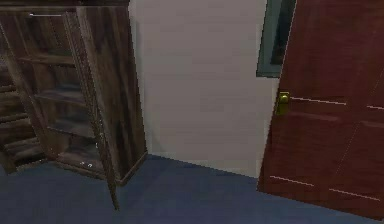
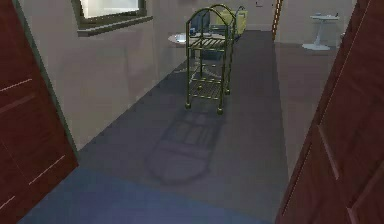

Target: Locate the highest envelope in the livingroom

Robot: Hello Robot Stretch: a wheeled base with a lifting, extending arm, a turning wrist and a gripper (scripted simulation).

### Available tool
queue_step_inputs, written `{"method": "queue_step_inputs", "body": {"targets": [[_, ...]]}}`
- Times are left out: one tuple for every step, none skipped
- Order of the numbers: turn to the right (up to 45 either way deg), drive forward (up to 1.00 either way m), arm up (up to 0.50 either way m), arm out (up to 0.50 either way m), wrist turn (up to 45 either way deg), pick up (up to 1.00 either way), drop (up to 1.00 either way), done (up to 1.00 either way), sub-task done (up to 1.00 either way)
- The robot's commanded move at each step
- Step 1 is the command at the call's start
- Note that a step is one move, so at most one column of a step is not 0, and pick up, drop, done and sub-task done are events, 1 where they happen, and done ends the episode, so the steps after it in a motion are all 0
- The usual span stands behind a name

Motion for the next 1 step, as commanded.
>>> {"method": "queue_step_inputs", "body": {"targets": [[-3.0,0.0,0.0,0.0,0.0,0.0,0.0,0.0,0.0]]}}
